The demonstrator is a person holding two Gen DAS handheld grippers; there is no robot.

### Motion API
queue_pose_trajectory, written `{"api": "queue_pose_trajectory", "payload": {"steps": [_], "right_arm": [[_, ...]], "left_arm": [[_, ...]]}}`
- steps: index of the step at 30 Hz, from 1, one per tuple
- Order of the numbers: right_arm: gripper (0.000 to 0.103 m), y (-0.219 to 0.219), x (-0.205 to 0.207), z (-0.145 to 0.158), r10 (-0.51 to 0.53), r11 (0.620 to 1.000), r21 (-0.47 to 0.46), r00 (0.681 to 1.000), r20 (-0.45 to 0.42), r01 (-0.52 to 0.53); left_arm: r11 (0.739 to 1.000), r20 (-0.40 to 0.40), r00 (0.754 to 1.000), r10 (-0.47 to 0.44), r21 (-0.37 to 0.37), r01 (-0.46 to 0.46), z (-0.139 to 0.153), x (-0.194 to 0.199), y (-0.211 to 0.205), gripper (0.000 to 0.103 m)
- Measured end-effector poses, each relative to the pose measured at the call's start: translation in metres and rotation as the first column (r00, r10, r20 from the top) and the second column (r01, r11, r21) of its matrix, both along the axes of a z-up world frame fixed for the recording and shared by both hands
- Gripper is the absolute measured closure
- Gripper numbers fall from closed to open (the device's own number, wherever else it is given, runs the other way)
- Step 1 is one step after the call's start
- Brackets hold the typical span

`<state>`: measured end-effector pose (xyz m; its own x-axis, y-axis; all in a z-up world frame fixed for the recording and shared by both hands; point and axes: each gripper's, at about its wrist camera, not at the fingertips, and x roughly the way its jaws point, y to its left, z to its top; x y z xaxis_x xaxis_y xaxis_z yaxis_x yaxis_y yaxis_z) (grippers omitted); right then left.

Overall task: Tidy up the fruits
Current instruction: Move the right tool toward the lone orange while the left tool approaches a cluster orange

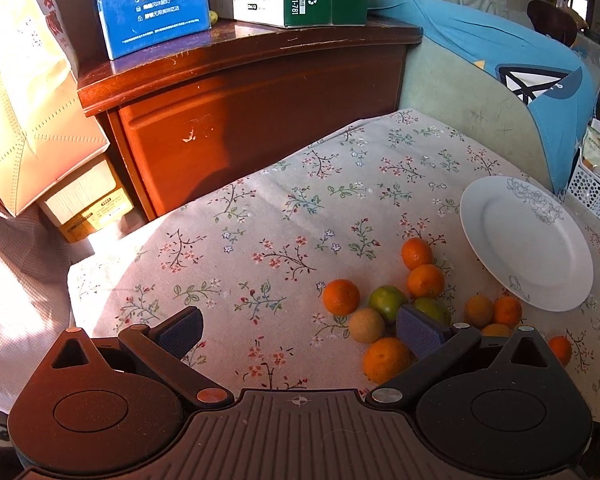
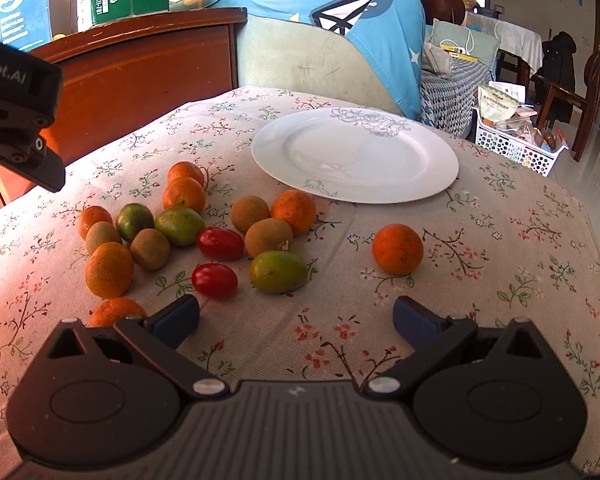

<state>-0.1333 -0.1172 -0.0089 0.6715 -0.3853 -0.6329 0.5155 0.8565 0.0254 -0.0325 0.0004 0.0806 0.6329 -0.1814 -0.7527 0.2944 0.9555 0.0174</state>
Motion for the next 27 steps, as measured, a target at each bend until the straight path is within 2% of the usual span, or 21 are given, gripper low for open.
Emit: {"api": "queue_pose_trajectory", "payload": {"steps": [8, 14, 18, 22, 27], "right_arm": [[0.001, -0.001, -0.001, 0.001, 0.017, 1.000, 0.006, 1.000, -0.009, -0.017], [0.001, -0.008, -0.004, 0.014, 0.149, 0.987, 0.076, 0.980, -0.132, -0.140], [0.001, -0.008, -0.005, 0.023, 0.108, 0.993, 0.072, 0.972, -0.210, -0.095], [0.001, -0.016, -0.014, 0.045, 0.093, 0.992, 0.102, 0.981, -0.172, -0.076], [0.001, -0.028, -0.016, 0.073, 0.056, 0.993, 0.116, 0.980, -0.190, -0.034]], "left_arm": [[0.998, -0.055, 0.998, -0.012, 0.055, 0.016, -0.004, -0.006, 0.005, 0.000], [0.997, -0.061, 0.998, -0.022, 0.071, 0.027, -0.002, -0.009, 0.010, 0.000], [0.996, -0.069, 0.997, -0.034, 0.081, 0.039, 0.000, -0.011, 0.011, 0.000], [0.995, -0.058, 0.998, -0.038, 0.089, 0.043, 0.004, -0.015, 0.010, 0.000], [0.993, -0.070, 0.996, -0.048, 0.103, 0.055, 0.003, -0.020, 0.010, 0.000]]}}
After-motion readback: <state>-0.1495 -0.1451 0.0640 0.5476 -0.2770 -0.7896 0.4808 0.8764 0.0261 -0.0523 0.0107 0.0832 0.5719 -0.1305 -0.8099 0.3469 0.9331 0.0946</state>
